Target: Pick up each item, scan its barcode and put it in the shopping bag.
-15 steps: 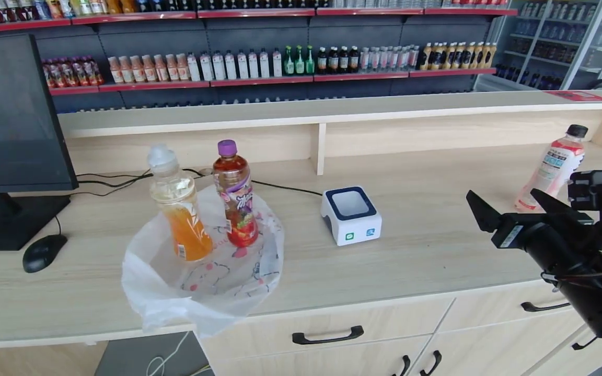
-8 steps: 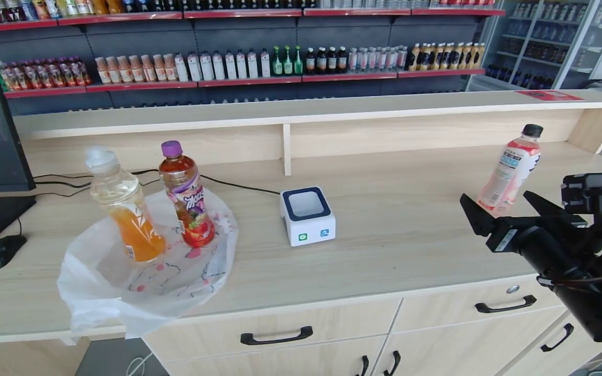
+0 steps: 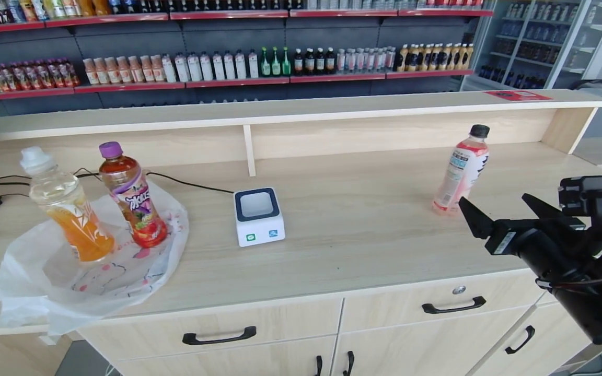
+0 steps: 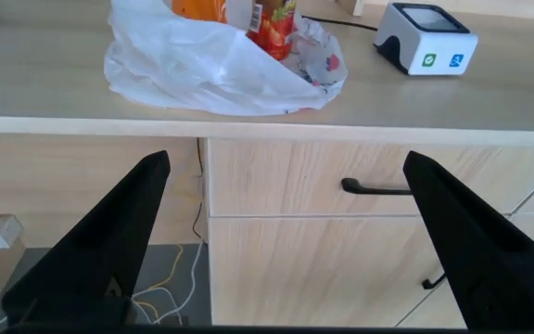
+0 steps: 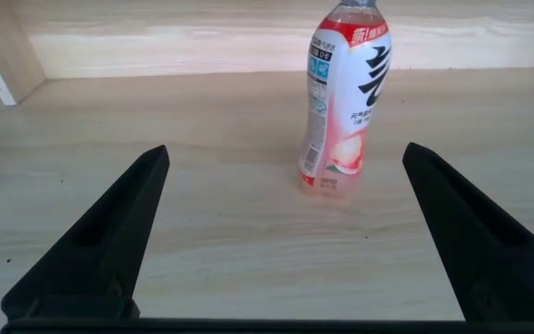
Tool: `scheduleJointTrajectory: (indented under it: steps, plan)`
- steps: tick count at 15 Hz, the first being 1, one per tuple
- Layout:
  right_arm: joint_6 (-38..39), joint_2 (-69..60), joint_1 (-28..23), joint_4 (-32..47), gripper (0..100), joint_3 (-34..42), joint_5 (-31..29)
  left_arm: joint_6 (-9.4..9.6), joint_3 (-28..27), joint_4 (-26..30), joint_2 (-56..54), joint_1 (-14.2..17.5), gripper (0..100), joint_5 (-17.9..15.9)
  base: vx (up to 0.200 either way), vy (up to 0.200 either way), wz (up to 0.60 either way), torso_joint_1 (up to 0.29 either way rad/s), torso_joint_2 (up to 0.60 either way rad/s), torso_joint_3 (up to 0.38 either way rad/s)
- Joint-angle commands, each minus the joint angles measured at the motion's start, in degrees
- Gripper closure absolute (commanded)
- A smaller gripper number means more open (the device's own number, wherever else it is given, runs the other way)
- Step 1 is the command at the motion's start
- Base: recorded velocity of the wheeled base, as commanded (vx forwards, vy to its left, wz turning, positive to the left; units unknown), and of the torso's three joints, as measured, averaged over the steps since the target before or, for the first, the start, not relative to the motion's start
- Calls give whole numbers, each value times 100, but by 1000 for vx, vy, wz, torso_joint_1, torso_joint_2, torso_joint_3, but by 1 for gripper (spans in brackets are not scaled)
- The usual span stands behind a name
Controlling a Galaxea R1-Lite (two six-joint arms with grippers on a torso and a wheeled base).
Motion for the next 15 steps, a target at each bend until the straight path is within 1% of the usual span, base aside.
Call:
scheduleJointTrajectory:
  steps: [1, 2, 8, 12, 14, 15]
  plan:
    - [-4, 37, 6, -8, 0, 1, -1, -4, 0, -4, 0, 1, 0, 2, 0, -200, 600, -2, -2, 7]
    - [-4, 55, 6, -8, 0, 10, -1, -4, 0, -4, 0, 1, 0, 2, 0, -200, 600, 2, 12, -2]
    - [5, 81, 23, -8, 0, 63, -1, -4, 0, -4, 0, 1, 0, 2, 0, -200, 0, 3, 5, 2]
    - [-4, 125, 296, -8, 0, 151, -1, -4, 0, -4, 0, 1, 0, 2, 0, -200, 0, -1, 1, 5]
    - [5, 160, 471, -8, 0, 194, -1, -13, 0, -4, 0, 10, 0, 11, 200, 0, 0, 0, 2, 2]
    - [5, 195, 480, -8, 0, 194, -1, -4, 0, -4, 0, 10, 0, 2, 200, 0, 0, -2, 2, 2]
